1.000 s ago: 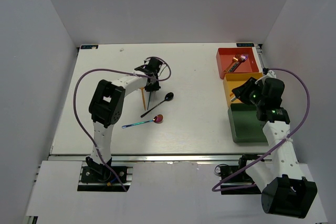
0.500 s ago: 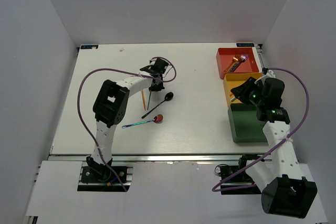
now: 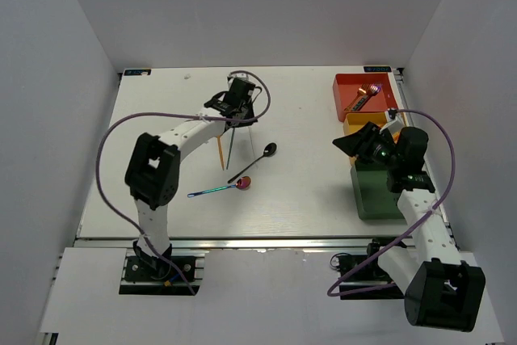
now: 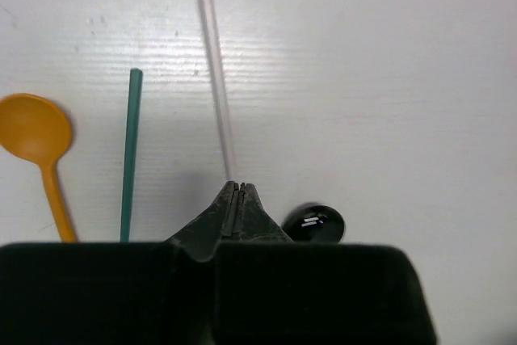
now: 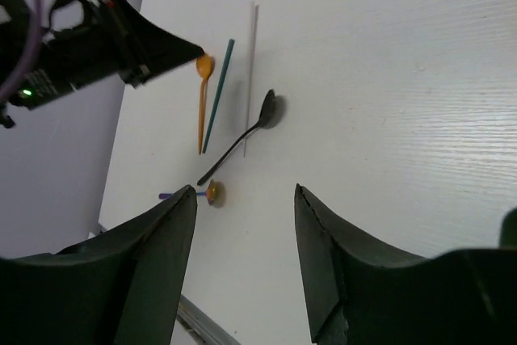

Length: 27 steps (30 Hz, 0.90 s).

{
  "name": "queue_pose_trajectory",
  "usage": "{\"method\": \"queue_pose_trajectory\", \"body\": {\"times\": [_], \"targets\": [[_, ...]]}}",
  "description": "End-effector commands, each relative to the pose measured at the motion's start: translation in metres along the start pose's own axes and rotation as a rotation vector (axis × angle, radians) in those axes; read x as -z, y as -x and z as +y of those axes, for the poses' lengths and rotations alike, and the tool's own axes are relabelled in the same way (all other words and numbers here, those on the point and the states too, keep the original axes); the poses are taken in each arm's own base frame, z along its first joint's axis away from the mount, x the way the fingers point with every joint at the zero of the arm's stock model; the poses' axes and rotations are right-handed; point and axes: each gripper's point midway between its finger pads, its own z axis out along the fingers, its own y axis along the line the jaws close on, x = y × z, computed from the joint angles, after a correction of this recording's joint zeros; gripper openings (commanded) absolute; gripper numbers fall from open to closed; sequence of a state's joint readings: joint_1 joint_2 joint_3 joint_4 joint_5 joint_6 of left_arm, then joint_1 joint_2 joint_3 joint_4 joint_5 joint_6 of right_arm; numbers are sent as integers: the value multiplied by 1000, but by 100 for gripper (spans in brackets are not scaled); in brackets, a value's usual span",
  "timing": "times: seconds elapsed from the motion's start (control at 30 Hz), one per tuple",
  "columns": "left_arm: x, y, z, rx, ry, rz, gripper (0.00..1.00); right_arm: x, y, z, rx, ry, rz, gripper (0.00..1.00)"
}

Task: Sort the eating utensils into containers

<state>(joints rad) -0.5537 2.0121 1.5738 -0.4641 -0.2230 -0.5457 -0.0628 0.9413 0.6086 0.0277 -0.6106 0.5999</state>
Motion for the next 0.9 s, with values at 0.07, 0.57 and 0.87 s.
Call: {"method": "queue_pose_trajectory", "body": {"times": [0.07,0.57,0.87], "targets": [[75,74,-25,96,-155,-281,0,-7,-1,30,53,136,-3,58],[63,52,6,71,16,-197,58,-42,-36,46,90,99,113,60],[13,42,16,3,210,-140,98,-31,-31,21,93,-68,54,60]]}}
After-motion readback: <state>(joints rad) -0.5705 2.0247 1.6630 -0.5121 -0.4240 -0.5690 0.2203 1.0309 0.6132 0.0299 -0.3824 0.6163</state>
